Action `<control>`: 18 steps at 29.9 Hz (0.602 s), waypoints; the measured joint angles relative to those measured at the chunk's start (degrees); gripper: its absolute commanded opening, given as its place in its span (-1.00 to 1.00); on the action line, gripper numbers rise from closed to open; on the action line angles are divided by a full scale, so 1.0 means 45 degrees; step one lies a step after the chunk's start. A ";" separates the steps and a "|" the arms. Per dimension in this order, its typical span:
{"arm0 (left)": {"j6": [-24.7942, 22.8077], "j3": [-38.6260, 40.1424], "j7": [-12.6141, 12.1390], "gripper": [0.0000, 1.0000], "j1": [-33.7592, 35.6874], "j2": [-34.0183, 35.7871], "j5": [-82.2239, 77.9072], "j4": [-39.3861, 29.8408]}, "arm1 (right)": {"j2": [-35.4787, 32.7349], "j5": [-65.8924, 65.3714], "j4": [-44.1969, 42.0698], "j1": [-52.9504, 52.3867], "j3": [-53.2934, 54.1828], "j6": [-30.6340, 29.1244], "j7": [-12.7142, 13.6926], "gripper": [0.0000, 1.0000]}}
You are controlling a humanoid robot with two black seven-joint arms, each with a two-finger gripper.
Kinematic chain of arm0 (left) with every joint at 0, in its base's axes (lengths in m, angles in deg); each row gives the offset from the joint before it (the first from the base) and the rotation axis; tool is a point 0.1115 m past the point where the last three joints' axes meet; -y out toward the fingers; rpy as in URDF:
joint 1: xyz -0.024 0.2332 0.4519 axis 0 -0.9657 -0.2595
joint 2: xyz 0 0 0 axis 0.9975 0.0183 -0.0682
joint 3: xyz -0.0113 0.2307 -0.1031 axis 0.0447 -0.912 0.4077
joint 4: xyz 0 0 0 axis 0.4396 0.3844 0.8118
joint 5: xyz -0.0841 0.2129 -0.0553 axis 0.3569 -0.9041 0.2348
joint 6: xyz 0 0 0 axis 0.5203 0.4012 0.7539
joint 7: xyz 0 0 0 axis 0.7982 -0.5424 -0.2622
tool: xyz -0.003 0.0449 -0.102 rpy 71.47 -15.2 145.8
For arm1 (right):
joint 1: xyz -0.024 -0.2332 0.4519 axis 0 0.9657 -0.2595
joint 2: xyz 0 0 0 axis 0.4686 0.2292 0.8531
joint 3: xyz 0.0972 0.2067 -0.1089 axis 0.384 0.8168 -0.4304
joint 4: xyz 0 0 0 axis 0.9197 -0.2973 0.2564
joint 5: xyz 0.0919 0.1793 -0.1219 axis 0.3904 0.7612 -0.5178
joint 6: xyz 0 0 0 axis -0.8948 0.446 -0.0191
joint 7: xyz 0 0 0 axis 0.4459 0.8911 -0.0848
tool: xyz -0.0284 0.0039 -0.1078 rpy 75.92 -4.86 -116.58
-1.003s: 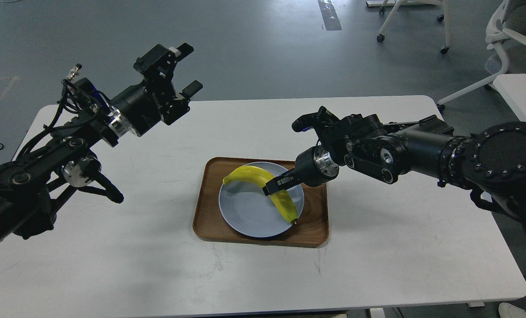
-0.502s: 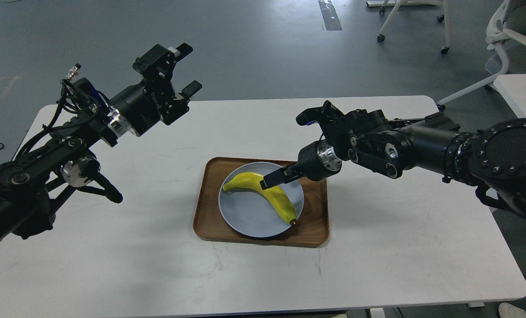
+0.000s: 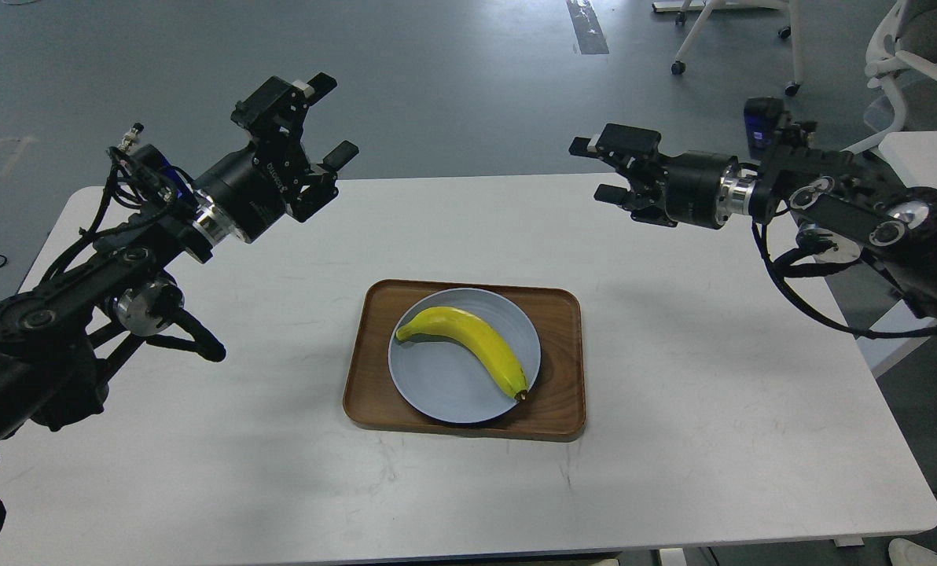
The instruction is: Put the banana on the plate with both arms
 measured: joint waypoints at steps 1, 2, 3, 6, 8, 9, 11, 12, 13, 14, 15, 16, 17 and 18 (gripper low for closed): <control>0.0083 0.0014 0.0000 0.95 -0.0053 -0.0075 0.0330 0.0069 | -0.0123 0.0217 -0.0025 0.0531 0.0631 0.0001 0.0000 0.99; 0.0152 0.0016 0.0000 0.95 -0.0102 -0.0131 0.0552 0.0124 | -0.0183 0.0338 -0.0046 0.0886 0.1057 -0.0001 0.0000 0.99; 0.0278 0.0059 0.0000 0.95 -0.0154 -0.0213 0.0807 0.0186 | -0.0221 0.0432 -0.0061 0.1276 0.1580 0.0000 0.0000 1.00; 0.0753 0.0346 0.0000 0.95 -0.0390 -0.0467 0.1378 0.0397 | -0.0230 0.0547 -0.0085 0.2353 0.3073 0.0000 0.0000 1.00; 0.0895 0.0522 -0.0001 0.95 -0.0564 -0.0585 0.1507 0.0488 | -0.0154 0.0646 -0.0090 0.2795 0.3786 0.0000 0.0001 1.00; 0.0905 0.0586 -0.0010 0.95 -0.0667 -0.0627 0.1536 0.0511 | -0.0114 0.0725 -0.0096 0.2931 0.4035 0.0000 0.0001 1.00; 0.0906 0.0664 -0.0050 0.95 -0.0930 -0.0757 0.1548 0.0529 | -0.0062 0.0974 -0.0111 0.3080 0.4329 0.0000 0.0000 1.00; 0.0894 0.0678 -0.0068 0.95 -0.1088 -0.0861 0.1547 0.0533 | -0.0048 0.1133 -0.0114 0.3117 0.4404 0.0001 0.0001 1.00; 0.0885 0.0683 -0.0085 0.95 -0.1233 -0.0965 0.1547 0.0538 | -0.0035 0.1279 -0.0114 0.3148 0.4443 0.0001 0.0000 1.00; 0.0882 0.0689 -0.0092 0.95 -0.1339 -0.1050 0.1547 0.0549 | -0.0026 0.1375 -0.0112 0.3186 0.4459 0.0001 0.0000 1.00; 0.0879 0.0699 -0.0094 0.95 -0.1443 -0.1171 0.1547 0.0612 | -0.0006 0.1460 -0.0109 0.3245 0.4470 0.0001 0.0000 1.00; 0.0877 0.0703 -0.0101 0.95 -0.1517 -0.1334 0.1541 0.0730 | 0.0021 0.1511 -0.0104 0.3307 0.4472 0.0001 0.0000 1.00; 0.0877 0.0703 -0.0109 0.95 -0.1562 -0.1521 0.1527 0.0873 | 0.0042 0.1533 -0.0099 0.3364 0.4472 0.0001 0.0000 1.00; 0.0869 0.0704 -0.0117 0.95 -0.1583 -0.1688 0.1509 0.1011 | 0.0051 0.1545 -0.0092 0.3408 0.4473 0.0006 0.0000 1.00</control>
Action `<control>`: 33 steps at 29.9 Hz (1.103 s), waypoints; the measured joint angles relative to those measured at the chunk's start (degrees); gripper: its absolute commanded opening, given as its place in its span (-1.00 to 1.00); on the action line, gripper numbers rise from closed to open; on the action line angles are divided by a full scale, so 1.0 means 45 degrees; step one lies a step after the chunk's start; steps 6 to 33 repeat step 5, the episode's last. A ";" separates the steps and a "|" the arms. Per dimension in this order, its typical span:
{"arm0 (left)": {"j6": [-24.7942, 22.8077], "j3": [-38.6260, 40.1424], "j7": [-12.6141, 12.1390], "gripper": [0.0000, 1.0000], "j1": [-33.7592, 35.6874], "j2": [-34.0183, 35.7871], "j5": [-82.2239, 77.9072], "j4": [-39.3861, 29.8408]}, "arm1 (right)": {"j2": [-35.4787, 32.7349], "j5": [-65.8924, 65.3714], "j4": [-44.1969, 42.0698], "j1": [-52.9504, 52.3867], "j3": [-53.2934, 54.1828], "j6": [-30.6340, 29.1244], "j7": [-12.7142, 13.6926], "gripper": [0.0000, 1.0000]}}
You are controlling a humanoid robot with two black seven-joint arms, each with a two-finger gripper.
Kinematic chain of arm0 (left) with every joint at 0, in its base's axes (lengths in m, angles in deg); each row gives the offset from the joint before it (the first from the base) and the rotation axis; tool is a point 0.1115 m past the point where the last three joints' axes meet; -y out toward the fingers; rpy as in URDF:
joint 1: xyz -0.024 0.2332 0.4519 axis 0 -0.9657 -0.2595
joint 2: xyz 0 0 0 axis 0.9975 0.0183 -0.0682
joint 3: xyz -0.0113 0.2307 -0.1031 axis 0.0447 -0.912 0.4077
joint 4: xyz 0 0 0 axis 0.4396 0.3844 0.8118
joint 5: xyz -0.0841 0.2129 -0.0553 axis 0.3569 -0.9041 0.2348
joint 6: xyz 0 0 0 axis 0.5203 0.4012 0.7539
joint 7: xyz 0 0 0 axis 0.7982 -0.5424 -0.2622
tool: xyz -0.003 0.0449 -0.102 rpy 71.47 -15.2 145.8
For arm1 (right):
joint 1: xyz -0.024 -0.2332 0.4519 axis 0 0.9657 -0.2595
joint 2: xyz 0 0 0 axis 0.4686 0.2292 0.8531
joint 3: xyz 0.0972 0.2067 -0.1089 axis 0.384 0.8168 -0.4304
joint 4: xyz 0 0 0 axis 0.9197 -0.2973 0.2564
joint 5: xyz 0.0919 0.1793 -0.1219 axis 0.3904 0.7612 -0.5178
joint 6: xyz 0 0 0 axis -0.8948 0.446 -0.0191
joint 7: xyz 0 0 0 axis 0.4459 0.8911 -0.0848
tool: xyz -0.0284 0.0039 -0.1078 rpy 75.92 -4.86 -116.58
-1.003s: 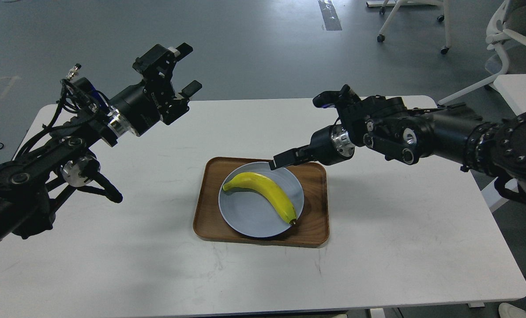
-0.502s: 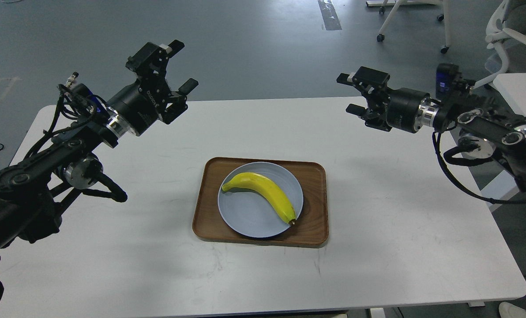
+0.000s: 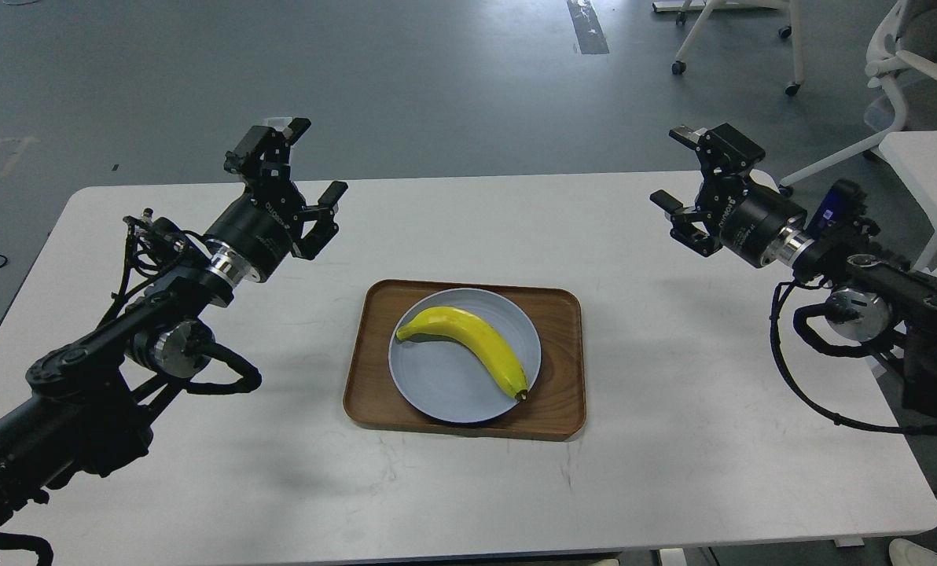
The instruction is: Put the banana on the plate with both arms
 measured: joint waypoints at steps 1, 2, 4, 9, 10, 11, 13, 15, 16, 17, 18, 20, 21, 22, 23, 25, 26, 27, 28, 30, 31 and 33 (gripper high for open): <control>-0.0005 0.0002 -0.0011 0.95 -0.0013 -0.0195 -0.0018 0.0165 | 0.0004 0.0007 0.0014 0.0061 0.0003 0.0011 0.0000 1.00; -0.0009 0.0003 -0.0024 0.95 -0.0021 -0.0339 -0.0040 0.0283 | 0.0008 0.0007 0.0028 0.0113 0.0003 0.0019 0.0000 1.00; -0.0009 0.0003 -0.0033 0.95 -0.0030 -0.0508 -0.0069 0.0469 | 0.0012 0.0009 0.0038 0.0189 0.0003 0.0021 0.0000 1.00; -0.0009 0.0003 -0.0034 0.95 -0.0040 -0.0563 -0.0078 0.0572 | 0.0012 0.0016 0.0038 0.0244 0.0005 0.0022 0.0000 1.00; -0.0009 0.0003 -0.0034 0.95 -0.0040 -0.0563 -0.0078 0.0572 | 0.0012 0.0016 0.0038 0.0244 0.0005 0.0022 0.0000 1.00; -0.0009 0.0003 -0.0034 0.95 -0.0040 -0.0563 -0.0078 0.0572 | 0.0012 0.0016 0.0038 0.0244 0.0005 0.0022 0.0000 1.00; -0.0009 0.0003 -0.0034 0.95 -0.0040 -0.0563 -0.0078 0.0572 | 0.0012 0.0016 0.0038 0.0244 0.0005 0.0022 0.0000 1.00; -0.0009 0.0003 -0.0034 0.95 -0.0040 -0.0563 -0.0078 0.0572 | 0.0012 0.0016 0.0038 0.0244 0.0005 0.0022 0.0000 1.00; -0.0009 0.0003 -0.0034 0.95 -0.0040 -0.0563 -0.0078 0.0572 | 0.0012 0.0016 0.0038 0.0244 0.0005 0.0022 0.0000 1.00; -0.0009 0.0003 -0.0034 0.95 -0.0040 -0.0563 -0.0078 0.0572 | 0.0012 0.0016 0.0038 0.0244 0.0005 0.0022 0.0000 1.00; -0.0009 0.0003 -0.0034 0.95 -0.0040 -0.0563 -0.0078 0.0572 | 0.0012 0.0016 0.0038 0.0244 0.0005 0.0022 0.0000 1.00; -0.0009 0.0003 -0.0034 0.95 -0.0040 -0.0563 -0.0078 0.0572 | 0.0012 0.0016 0.0038 0.0244 0.0005 0.0022 0.0000 1.00; -0.0009 0.0003 -0.0034 0.95 -0.0040 -0.0563 -0.0078 0.0572 | 0.0012 0.0016 0.0038 0.0244 0.0005 0.0022 0.0000 1.00; -0.0009 0.0003 -0.0034 0.95 -0.0040 -0.0563 -0.0078 0.0572 | 0.0012 0.0016 0.0038 0.0244 0.0005 0.0022 0.0000 1.00; -0.0009 0.0003 -0.0034 0.95 -0.0040 -0.0563 -0.0078 0.0572 | 0.0012 0.0016 0.0038 0.0244 0.0005 0.0022 0.0000 1.00; -0.0009 0.0003 -0.0034 0.95 -0.0040 -0.0563 -0.0078 0.0572 | 0.0012 0.0016 0.0038 0.0244 0.0005 0.0022 0.0000 1.00; -0.0009 0.0003 -0.0034 0.95 -0.0040 -0.0563 -0.0078 0.0572 | 0.0012 0.0016 0.0038 0.0244 0.0005 0.0022 0.0000 1.00; -0.0009 0.0003 -0.0034 0.95 -0.0040 -0.0563 -0.0078 0.0572 | 0.0012 0.0016 0.0038 0.0244 0.0005 0.0022 0.0000 1.00; -0.0009 0.0003 -0.0034 0.95 -0.0040 -0.0563 -0.0078 0.0572 | 0.0012 0.0016 0.0038 0.0244 0.0005 0.0022 0.0000 1.00; -0.0009 0.0003 -0.0034 0.95 -0.0040 -0.0563 -0.0078 0.0572 | 0.0012 0.0016 0.0038 0.0244 0.0005 0.0022 0.0000 1.00; -0.0009 0.0003 -0.0034 0.95 -0.0040 -0.0563 -0.0078 0.0572 | 0.0012 0.0016 0.0038 0.0244 0.0005 0.0022 0.0000 1.00; -0.0009 0.0003 -0.0034 0.95 -0.0040 -0.0563 -0.0078 0.0572 | 0.0012 0.0016 0.0038 0.0244 0.0005 0.0022 0.0000 1.00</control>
